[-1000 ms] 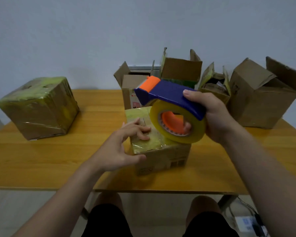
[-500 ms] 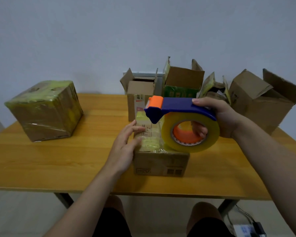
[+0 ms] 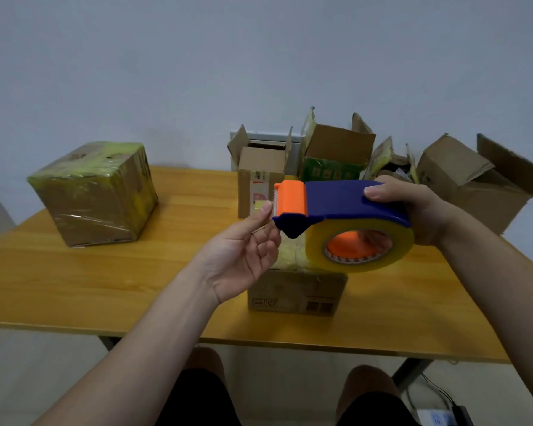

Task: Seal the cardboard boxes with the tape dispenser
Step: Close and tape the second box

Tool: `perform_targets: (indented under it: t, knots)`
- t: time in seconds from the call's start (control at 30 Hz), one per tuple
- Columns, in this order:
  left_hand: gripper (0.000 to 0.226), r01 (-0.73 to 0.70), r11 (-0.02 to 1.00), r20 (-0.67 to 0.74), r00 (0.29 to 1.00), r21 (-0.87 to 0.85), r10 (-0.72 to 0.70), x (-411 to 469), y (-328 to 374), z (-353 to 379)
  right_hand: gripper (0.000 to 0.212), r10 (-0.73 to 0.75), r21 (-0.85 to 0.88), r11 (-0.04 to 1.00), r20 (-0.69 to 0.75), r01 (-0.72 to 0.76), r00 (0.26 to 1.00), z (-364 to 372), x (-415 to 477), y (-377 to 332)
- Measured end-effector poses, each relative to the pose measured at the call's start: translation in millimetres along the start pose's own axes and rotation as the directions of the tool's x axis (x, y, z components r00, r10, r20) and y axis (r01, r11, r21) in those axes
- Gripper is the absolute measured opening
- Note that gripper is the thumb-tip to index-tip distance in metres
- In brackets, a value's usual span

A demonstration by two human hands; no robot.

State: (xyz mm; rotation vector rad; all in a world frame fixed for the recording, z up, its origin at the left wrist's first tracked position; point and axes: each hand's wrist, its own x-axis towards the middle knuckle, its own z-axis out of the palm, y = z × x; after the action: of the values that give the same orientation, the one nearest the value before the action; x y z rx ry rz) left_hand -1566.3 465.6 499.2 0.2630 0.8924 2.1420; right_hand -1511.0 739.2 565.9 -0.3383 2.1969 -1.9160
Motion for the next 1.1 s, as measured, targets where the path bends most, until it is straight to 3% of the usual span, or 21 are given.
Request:
perform_targets:
  t: [0.07, 0.2, 0.33, 0.6, 0.77, 0.87, 1.1]
  knots:
    - [0.055, 0.003, 0.999, -0.005, 1.0, 0.039, -0.002, 0, -1, 0, 0.032, -0.009, 0.005, 1.0, -0.002, 0.009, 1.0, 0, -5, -3]
    - [0.049, 0.01, 0.969, -0.097, 0.995, 0.247, 0.014, 1, 10, 5, 0.052, 0.038, -0.024, 0.999, -0.028, -0.039, 0.999, -2, -13, -11]
    - [0.029, 0.021, 0.831, -0.158, 0.984, 0.556, 0.08, 3, 22, 9, 0.091, 0.096, -0.033, 0.995, -0.01, -0.097, 0.995, -2, -15, -18]
    - [0.007, 0.04, 0.772, -0.224, 0.965, 0.635, 0.135, 3, 23, 9, 0.057, 0.257, -0.123, 0.962, 0.097, -0.245, 0.962, -7, -17, -21]
    - [0.017, 0.039, 0.757, -0.258, 0.951, 0.652, 0.173, -8, 32, -5, 0.054, 0.33, -0.09, 0.943, 0.108, -0.322, 0.938, -20, -31, -23]
    - [0.019, 0.102, 0.646, -0.264, 0.952, 0.756, 0.158, -12, 27, -11, 0.066, 0.385, -0.168, 0.913, 0.055, -0.371, 0.921, -23, -34, -26]
    - [0.013, 0.057, 0.456, -0.213, 0.93, 0.888, 0.299, -21, 39, -9, 0.059, 0.422, -0.15, 0.905, 0.183, -0.399, 0.888, -24, -36, -21]
